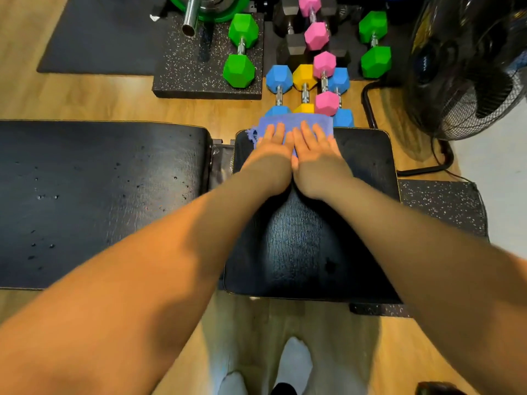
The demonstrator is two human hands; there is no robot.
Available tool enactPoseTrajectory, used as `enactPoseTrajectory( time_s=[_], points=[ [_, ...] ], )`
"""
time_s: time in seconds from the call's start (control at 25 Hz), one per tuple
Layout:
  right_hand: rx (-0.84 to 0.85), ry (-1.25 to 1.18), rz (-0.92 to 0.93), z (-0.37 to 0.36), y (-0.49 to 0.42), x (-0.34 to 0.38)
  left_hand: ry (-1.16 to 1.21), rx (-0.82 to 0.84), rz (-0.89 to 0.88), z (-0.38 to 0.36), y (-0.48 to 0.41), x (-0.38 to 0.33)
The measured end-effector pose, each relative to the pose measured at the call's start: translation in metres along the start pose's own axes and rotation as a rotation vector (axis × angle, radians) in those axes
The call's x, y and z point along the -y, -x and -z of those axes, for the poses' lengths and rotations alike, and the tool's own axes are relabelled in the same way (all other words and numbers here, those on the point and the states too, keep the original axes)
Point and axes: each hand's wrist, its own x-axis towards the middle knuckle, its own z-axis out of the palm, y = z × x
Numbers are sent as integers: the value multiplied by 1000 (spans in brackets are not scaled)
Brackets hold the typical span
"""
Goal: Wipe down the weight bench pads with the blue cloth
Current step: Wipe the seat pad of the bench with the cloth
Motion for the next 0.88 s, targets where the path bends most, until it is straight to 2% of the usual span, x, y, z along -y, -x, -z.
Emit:
enactPoseTrajectory(
  time_s=[0.12,0.16,0.28,0.4,0.48,0.52,0.64,0.68,0.76,0.84,0.88],
  points=[
    [-121,80,43,-19,93,7,-103,-211,-225,-34,85,-12],
    [-84,99,70,-30,135,8,-146,-195,-289,-43,124,-21],
    [-10,45,98,-44,226,5,-138,51,-350,-58,197,-47],
    [10,108,50,-32,192,-14,-191,48,-326,-47,155,-53],
    [-41,132,-4,-15,124,-37,-262,-119,-321,-28,91,-60],
    [-27,111,-37,-7,91,-50,-286,-126,-308,-17,58,-66],
    [50,113,-52,5,34,-83,-224,116,-138,6,3,-86],
    [35,116,-56,1,40,-85,-221,111,-119,0,4,-93],
    [-34,158,-47,-15,87,-75,-260,-50,-274,-29,37,-94],
    [-18,143,-60,-43,170,-60,-262,-36,-437,-54,116,-98],
    [-12,119,-55,-53,208,-50,-272,-43,-461,-66,150,-98]
  ],
)
